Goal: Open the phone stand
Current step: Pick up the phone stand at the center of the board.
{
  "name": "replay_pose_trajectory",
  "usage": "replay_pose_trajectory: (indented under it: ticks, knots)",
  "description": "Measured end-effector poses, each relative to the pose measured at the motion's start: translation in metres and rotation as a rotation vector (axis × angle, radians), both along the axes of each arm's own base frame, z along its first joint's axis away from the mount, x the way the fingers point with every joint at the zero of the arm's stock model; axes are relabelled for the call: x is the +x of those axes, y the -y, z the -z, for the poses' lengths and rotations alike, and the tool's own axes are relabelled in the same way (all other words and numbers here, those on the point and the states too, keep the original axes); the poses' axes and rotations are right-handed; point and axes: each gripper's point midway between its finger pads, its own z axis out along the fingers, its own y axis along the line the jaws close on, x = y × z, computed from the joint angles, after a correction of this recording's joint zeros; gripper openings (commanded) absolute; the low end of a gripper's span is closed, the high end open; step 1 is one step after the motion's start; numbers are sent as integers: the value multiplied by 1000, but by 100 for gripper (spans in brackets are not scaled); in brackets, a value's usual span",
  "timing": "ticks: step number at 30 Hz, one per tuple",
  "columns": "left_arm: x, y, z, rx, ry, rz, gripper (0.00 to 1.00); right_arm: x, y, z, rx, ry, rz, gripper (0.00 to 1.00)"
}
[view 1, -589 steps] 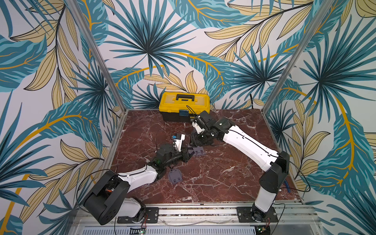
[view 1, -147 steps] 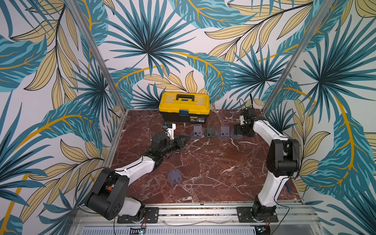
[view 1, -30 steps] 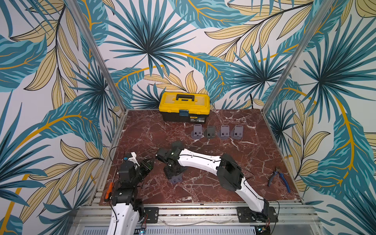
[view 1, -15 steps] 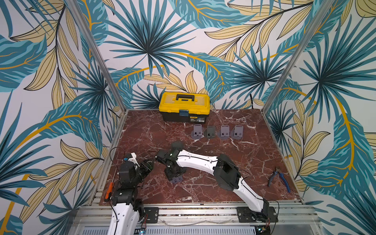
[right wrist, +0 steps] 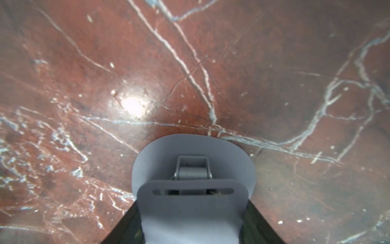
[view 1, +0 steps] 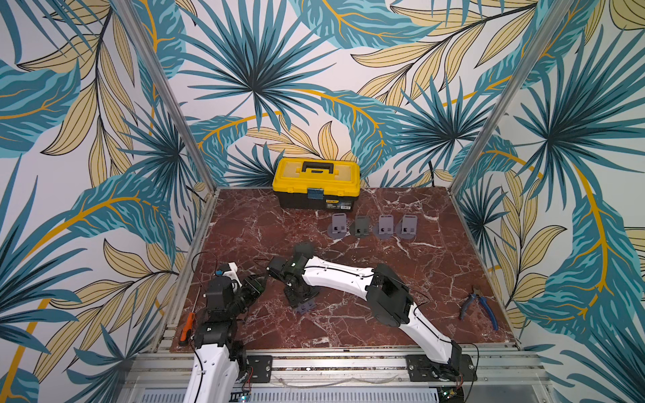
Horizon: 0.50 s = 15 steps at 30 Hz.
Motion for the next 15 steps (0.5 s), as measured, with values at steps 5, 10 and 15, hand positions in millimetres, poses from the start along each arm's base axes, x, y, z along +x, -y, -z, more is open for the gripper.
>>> replay_pose_trajectory:
  ticks: [5, 10, 15]
  knots:
    - [2, 8, 2, -11, -4, 55, 37, 6, 16, -26, 30, 17, 27, 42]
    - [4, 17, 7, -30, -19, 112, 38, 19, 36, -63, 103, 58, 78, 42]
    - [5, 34, 6, -21, -24, 186, 38, 29, 57, -81, 148, 86, 130, 42]
